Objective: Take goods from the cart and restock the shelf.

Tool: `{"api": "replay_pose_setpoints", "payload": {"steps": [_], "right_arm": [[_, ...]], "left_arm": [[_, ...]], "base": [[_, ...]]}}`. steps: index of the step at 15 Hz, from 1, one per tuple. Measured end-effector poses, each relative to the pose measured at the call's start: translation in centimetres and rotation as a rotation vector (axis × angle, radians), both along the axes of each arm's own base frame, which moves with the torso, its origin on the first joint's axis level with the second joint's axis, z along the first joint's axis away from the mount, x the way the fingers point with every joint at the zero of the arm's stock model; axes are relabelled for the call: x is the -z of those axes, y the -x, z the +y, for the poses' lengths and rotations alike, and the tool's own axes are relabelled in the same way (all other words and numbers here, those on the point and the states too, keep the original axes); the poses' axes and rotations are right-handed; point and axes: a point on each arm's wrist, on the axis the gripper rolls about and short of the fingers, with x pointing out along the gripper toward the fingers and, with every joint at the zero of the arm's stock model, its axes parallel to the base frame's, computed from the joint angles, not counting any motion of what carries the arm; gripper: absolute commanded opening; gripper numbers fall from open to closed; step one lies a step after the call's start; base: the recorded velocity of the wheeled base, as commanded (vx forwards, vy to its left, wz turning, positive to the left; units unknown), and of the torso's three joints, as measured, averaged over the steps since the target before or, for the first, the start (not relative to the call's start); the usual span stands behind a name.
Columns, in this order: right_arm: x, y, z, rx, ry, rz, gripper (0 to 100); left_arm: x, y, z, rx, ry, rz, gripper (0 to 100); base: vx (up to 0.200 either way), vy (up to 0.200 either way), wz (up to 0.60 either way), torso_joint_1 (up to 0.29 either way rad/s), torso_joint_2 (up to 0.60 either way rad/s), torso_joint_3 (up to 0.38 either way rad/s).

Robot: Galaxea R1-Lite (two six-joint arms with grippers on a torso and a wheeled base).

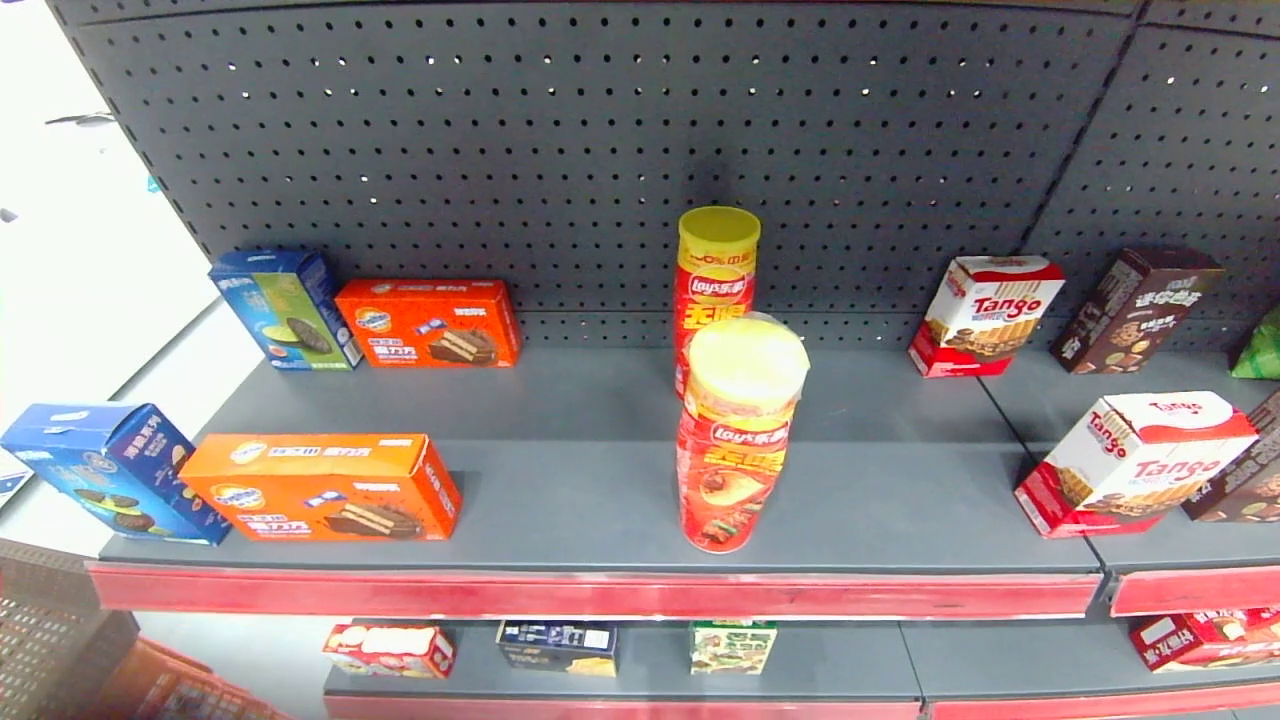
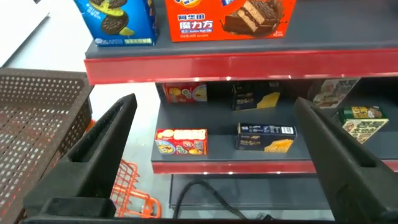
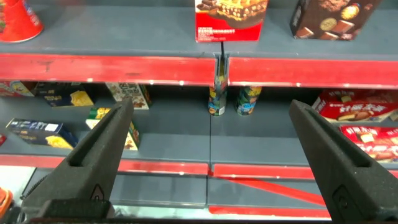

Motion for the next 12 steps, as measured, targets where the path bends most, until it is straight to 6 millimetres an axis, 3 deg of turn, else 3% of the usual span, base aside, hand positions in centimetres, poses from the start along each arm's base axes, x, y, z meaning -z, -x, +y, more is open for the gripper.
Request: {"api": "replay_pose_setpoints", "payload": {"steps": [3, 12], "right_arm": [[0.0, 0.0, 0.0, 0.0, 0.0, 0.0, 100], [0.0, 0.0, 0.0, 0.001, 0.0, 0.0, 100]], "left_arm": [[0.0, 0.0, 0.01, -0.006, 0.0, 0.0, 100], [0.0, 0.01, 0.0, 0.003, -0.002, -0.001, 100]], "base": [[0.0, -0.067, 0.0, 0.031, 0.01, 0.01], [0.0, 0.0, 0.0, 0.0, 0.0, 0.0]]}}
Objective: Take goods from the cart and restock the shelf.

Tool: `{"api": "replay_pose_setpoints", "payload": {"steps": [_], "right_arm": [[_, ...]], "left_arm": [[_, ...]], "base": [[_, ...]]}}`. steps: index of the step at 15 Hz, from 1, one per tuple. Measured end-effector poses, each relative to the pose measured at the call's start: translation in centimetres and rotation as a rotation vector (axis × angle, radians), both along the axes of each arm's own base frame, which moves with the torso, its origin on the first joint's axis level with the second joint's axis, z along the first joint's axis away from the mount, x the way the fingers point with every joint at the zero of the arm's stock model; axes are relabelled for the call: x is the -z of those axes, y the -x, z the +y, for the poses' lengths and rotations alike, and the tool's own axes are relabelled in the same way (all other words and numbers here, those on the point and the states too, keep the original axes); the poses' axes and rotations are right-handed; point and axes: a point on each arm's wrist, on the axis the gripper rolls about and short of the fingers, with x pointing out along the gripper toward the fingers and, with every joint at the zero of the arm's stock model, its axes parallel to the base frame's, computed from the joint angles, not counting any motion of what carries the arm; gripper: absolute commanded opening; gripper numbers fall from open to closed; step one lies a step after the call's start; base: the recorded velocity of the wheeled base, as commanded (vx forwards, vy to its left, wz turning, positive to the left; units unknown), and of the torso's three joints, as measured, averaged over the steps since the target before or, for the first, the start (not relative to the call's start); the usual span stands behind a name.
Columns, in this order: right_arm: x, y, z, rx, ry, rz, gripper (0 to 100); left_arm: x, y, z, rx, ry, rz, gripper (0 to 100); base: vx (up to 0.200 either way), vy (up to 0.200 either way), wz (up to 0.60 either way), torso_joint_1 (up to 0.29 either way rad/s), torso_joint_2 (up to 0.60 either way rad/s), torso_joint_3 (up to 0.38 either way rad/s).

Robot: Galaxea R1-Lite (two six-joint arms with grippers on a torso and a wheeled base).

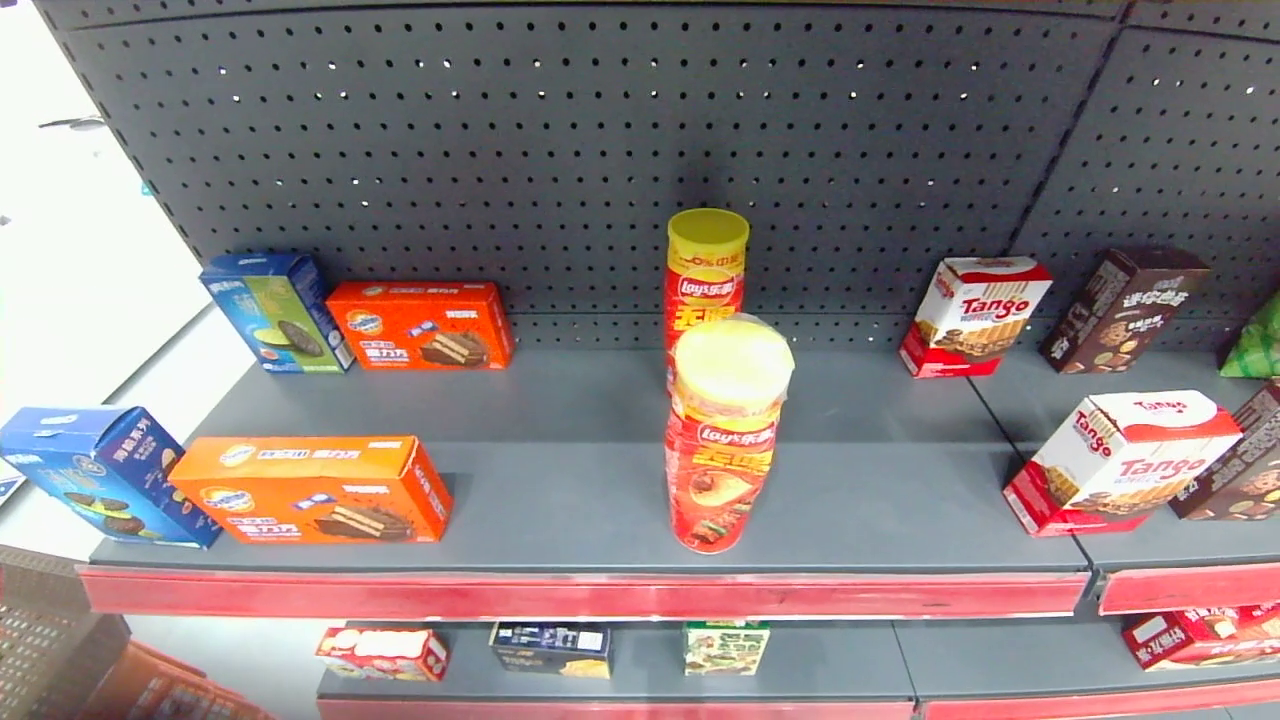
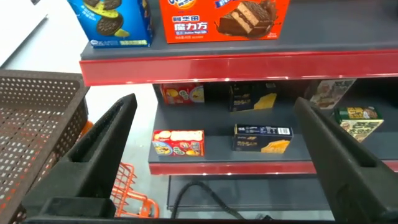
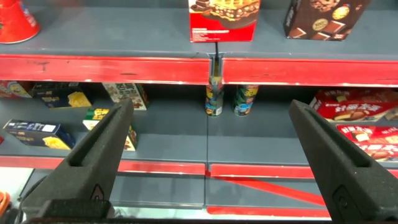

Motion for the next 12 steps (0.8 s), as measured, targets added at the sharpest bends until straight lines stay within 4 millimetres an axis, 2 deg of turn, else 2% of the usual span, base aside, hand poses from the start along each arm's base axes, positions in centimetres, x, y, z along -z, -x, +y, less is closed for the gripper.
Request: {"api": "replay_pose_setpoints", "payload": {"steps": [2, 3, 9, 11, 12], "right_arm": [[0.0, 0.0, 0.0, -0.001, 0.0, 0.0, 100], [-0.01, 0.0, 0.0, -0.001, 0.0, 0.0, 100], [0.0, 0.0, 0.0, -0.001, 0.0, 0.0, 100], [0.0, 0.0, 0.0, 0.0, 0.0, 0.0, 100], [0.0, 0.0, 0.0, 0.0, 0.0, 0.0, 100]], "left_arm": [[0.0, 0.0, 0.01, -0.005, 0.0, 0.0, 100], [0.0, 0.0, 0.02, -0.012, 0.006, 0.0, 100], [-0.02, 0.0, 0.04, -0.018, 0.037, -0.002, 100], [-0.01, 0.0, 0.04, -0.017, 0.036, -0.001, 100], [-0.01, 0.0, 0.04, -0.018, 0.036, -0.001, 100]], "base": [[0.0, 0.0, 0.0, 0.0, 0.0, 0.0], [0.0, -0.2, 0.0, 0.007, -0.01, 0.012], [0.0, 0.0, 0.0, 0.0, 0.0, 0.0], [-0.2, 0.0, 0.0, 0.007, 0.01, 0.002], [0.0, 0.0, 0.0, 0.0, 0.0, 0.0]]}}
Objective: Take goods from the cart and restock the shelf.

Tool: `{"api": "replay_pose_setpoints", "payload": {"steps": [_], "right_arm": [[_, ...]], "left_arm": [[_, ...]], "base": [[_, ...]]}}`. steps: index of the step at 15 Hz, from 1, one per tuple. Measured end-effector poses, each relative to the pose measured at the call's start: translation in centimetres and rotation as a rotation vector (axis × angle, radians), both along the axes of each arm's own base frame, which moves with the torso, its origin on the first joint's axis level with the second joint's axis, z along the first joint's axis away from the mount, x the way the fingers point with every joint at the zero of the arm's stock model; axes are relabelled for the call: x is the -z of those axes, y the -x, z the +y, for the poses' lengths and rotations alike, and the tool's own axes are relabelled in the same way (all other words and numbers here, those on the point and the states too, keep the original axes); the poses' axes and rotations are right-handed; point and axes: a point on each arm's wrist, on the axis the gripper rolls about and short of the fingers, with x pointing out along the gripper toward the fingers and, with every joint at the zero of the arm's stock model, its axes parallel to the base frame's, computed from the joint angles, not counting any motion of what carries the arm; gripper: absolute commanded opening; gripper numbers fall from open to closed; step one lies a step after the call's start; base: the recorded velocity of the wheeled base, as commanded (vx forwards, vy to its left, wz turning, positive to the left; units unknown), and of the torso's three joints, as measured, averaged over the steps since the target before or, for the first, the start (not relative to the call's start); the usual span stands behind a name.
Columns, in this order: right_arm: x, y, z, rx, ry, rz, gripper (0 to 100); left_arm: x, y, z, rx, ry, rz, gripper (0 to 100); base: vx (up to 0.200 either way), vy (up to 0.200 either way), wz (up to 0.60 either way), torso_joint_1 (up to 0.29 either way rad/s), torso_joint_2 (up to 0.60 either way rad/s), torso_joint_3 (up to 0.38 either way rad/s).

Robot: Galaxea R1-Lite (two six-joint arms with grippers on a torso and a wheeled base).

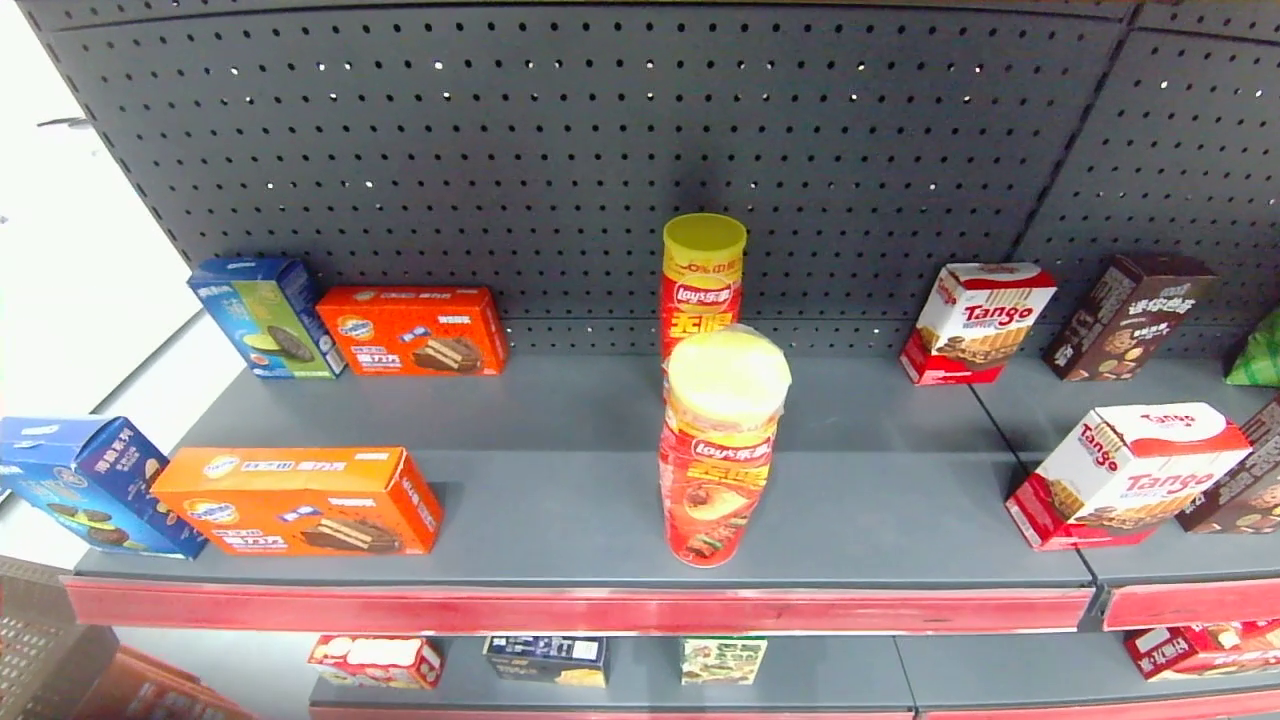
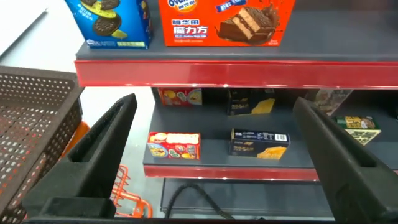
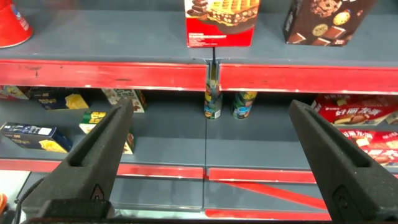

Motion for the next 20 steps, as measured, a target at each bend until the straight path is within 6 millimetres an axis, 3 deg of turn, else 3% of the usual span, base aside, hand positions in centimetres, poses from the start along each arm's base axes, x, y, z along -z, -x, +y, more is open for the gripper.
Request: {"api": "replay_pose_setpoints", "payload": {"steps": [20], "right_arm": [[0.0, 0.0, 0.0, -0.002, 0.001, 0.001, 100]], "left_arm": [[-0.02, 0.0, 0.0, -0.002, 0.001, -0.002, 100]], "base": [[0.0, 0.0, 0.0, 0.0, 0.0, 0.0]]}}
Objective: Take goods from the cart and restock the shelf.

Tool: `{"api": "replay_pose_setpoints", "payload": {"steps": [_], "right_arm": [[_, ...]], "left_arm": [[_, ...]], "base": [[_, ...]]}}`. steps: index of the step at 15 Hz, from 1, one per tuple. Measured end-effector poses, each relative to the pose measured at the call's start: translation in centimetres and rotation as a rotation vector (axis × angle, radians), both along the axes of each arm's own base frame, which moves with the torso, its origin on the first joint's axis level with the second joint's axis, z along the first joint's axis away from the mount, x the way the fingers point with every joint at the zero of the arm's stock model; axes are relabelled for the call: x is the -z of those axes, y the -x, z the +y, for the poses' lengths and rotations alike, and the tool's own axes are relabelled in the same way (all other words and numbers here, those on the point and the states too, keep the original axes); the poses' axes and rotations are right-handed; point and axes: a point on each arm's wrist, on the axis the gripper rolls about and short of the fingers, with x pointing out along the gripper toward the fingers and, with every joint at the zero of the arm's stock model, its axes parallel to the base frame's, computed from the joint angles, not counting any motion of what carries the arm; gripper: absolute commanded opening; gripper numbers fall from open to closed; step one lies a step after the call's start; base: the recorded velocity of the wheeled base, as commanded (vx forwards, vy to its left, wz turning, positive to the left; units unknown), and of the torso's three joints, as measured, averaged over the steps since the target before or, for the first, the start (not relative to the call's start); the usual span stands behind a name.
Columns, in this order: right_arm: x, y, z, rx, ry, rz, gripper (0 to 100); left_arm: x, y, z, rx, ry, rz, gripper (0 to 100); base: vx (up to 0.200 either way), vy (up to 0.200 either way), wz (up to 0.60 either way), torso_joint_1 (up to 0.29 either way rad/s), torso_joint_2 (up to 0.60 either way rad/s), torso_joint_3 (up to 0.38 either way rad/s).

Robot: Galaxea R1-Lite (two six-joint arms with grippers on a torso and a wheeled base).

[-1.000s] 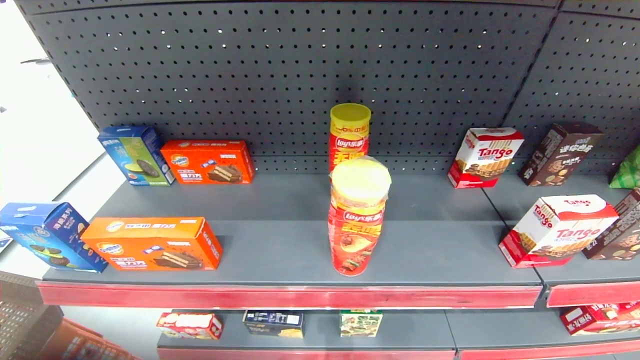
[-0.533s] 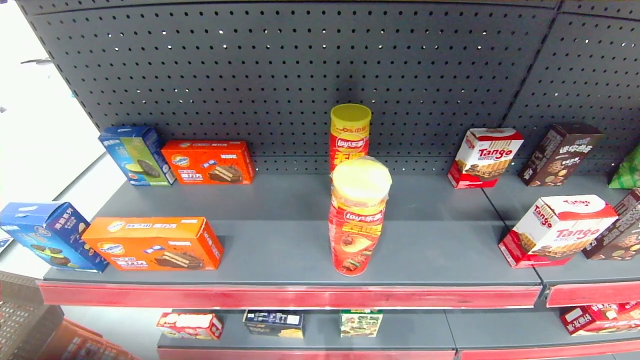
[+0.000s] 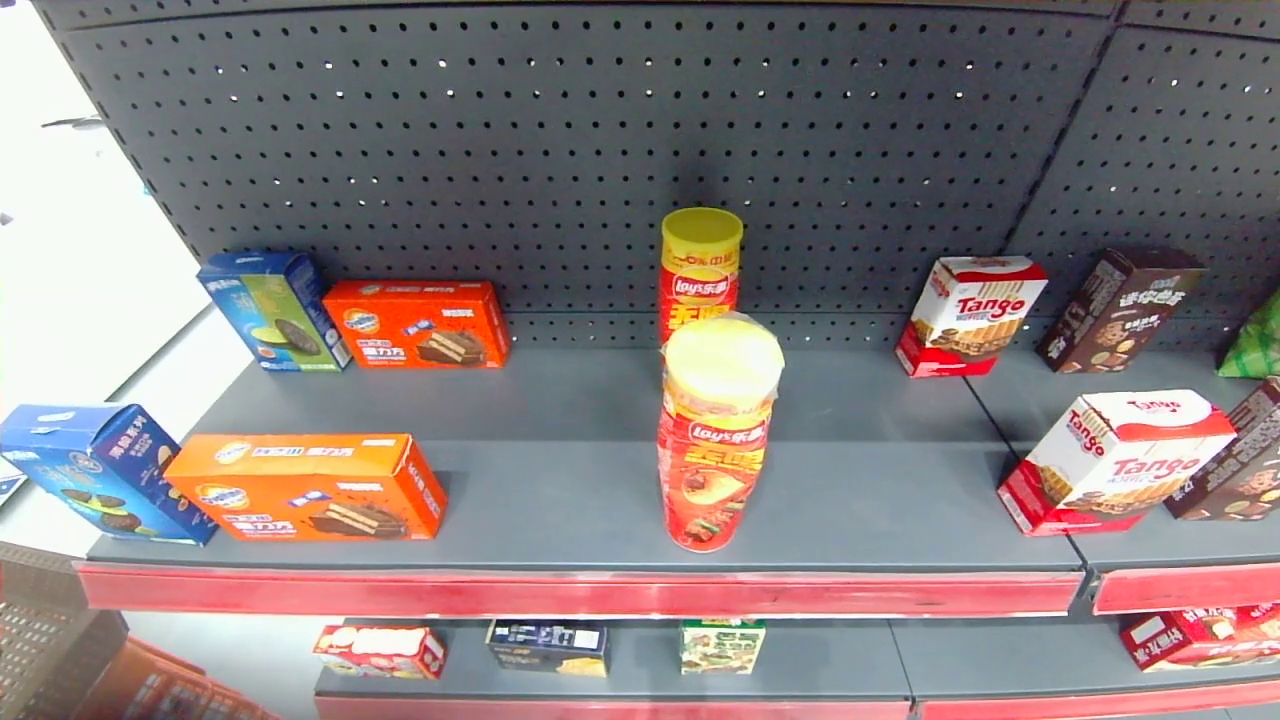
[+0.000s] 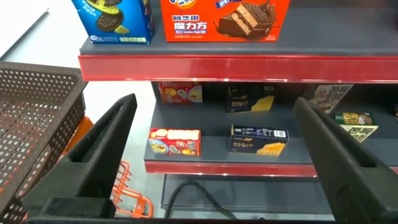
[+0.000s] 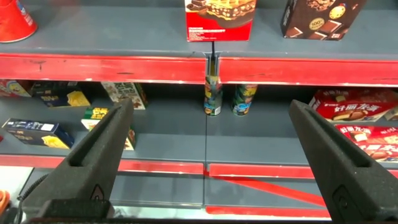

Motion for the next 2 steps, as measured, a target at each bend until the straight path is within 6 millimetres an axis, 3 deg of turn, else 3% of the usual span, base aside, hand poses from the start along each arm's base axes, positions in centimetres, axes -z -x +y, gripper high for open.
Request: {"api": "replay_pose_setpoints", "payload": {"steps": [2], "right_arm": [[-0.01, 0.0, 0.0, -0.001, 0.001, -0.001, 100]], "left_arm": [[0.0, 0.0, 0.0, 0.0, 0.0, 0.0, 100]], "base": [[0.0, 0.0, 0.0, 0.0, 0.0, 0.0]]}}
